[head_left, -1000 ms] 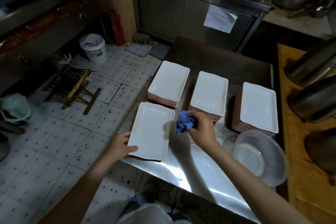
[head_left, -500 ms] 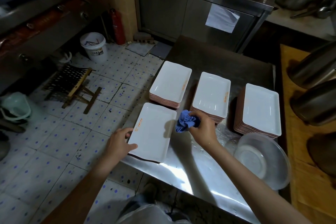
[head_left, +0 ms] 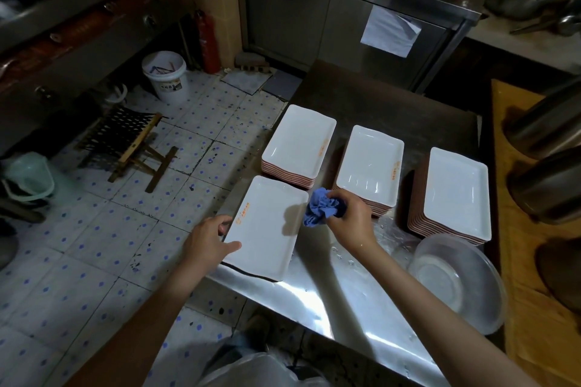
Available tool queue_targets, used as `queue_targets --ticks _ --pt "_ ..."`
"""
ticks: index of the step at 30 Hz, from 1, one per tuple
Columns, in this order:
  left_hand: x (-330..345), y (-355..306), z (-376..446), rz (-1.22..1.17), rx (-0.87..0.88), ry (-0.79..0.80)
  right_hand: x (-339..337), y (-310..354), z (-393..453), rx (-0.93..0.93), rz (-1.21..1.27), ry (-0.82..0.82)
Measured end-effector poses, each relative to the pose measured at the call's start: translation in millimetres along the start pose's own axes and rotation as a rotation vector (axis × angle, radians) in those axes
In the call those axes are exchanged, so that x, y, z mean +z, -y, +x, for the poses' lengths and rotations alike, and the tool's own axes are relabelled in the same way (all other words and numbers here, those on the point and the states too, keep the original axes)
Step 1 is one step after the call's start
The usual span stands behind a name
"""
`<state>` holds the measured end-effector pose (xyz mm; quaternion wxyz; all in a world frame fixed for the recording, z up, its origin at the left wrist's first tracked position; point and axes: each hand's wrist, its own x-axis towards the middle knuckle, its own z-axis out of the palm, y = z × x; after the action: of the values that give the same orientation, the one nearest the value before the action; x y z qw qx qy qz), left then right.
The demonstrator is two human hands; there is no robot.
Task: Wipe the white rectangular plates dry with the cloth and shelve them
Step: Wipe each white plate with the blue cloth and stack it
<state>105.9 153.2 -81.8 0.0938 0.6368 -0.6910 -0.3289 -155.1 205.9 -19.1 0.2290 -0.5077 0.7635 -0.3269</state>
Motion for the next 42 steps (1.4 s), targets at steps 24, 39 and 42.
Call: queue_targets --ticks 24,39,42 --pt "-3.9 -129.6 147.3 0.138 0.111 -0.070 -3.7 4.6 62.8 0.236 0.049 -0.150" --pt "-7.8 -121.5 178.4 0.121 0.162 0.003 3.4 5.0 70.3 0.329 0.070 -0.205" --pt "-9.3 -120.5 178.9 0.061 0.175 -0.017 4.4 7.0 70.2 0.333 0.074 -0.208"
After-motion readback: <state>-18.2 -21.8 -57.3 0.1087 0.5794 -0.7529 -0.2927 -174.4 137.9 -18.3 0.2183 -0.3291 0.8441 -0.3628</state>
